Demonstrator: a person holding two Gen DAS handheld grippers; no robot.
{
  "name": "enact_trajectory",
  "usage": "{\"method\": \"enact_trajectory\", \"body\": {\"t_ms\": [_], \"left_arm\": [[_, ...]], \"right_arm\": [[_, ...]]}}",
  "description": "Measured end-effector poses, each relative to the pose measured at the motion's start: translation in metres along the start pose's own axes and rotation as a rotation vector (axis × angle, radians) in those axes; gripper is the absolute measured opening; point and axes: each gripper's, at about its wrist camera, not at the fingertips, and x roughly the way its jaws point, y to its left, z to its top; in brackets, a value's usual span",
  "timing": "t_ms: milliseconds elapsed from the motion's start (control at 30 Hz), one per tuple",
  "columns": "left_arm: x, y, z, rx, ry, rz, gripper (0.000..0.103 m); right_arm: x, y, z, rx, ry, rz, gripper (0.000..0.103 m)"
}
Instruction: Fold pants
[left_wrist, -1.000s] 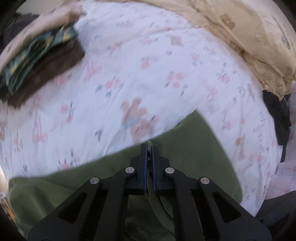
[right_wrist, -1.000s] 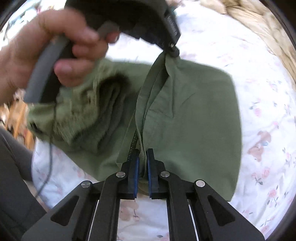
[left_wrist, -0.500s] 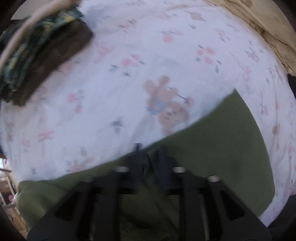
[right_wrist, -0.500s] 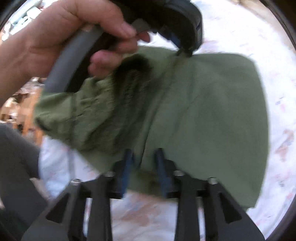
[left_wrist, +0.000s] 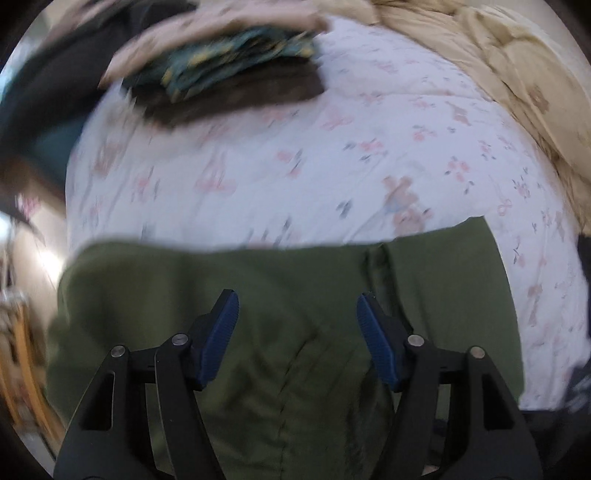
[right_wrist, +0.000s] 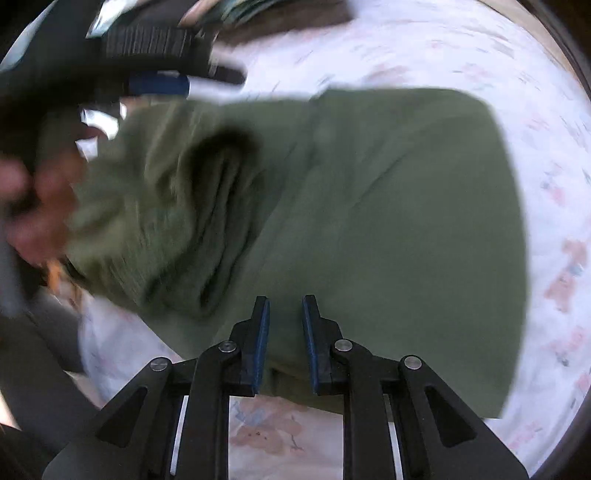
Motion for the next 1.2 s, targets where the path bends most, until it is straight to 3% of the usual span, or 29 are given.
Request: {"method": "enact_trajectory", "body": {"t_ms": [67,133,200,300,433,567,667,767,833,900,967,1000,1133,1200], "left_arm": [[-0.003,0.018,-0.009,-0.044,0.029,-0.005,0.063],[-0.017,0.035,-0.020,-0.057,0.018,0.018,0.063],[-0.037,0.059,-0.034,-0.072,-0.013,0.037,0.063],[-0.061,0.100,-0.053,-0.126,-0.049,0.087,0.063],[-0.079,0.160,-0.080,-0.249,-0.034,0.143,0.063],[-0.071,0.189,-0.105,-0.300,0.040,0.145,0.064],[-0.049,0.190,-0.119,-0.256,0.131,0.165,0.064],[-0.026,0.179,-0.132,-0.161,0.211,0.203,0.064],[-0.011,0.168,-0.143,-0.056,0.256,0.247,0.069],[-0.001,0.165,-0.152,-0.007,0.274,0.271,0.073],[0.002,0.171,-0.151,-0.030,0.271,0.277,0.088],[0.003,0.174,-0.151,-0.044,0.273,0.272,0.090],[-0.007,0.186,-0.146,-0.149,0.263,0.216,0.091],[-0.022,0.181,-0.141,-0.154,0.213,0.200,0.090]], "right_arm": [[0.016,0.009,-0.006,-0.028,0.009,-0.072,0.020],[0.016,0.011,-0.004,-0.043,0.007,-0.074,0.020],[0.004,0.005,-0.003,0.009,-0.011,-0.023,0.021],[-0.030,-0.005,-0.003,0.087,-0.107,0.060,0.022],[-0.074,-0.002,0.003,0.127,-0.233,0.193,0.025],[-0.071,0.018,0.036,0.099,-0.230,0.201,0.050],[-0.051,0.022,0.053,0.127,-0.193,0.218,0.051],[-0.041,0.043,0.058,0.052,-0.164,0.256,0.051],[-0.018,0.068,0.054,0.005,-0.072,0.289,0.049],[0.017,0.090,0.046,-0.038,0.013,0.246,0.046],[0.037,0.097,0.039,-0.062,0.022,0.183,0.045],[0.041,0.095,0.036,-0.056,0.014,0.170,0.044],[0.032,0.100,0.038,-0.066,0.031,0.137,0.044],[0.005,0.095,0.041,-0.058,-0.008,0.190,0.047]]}}
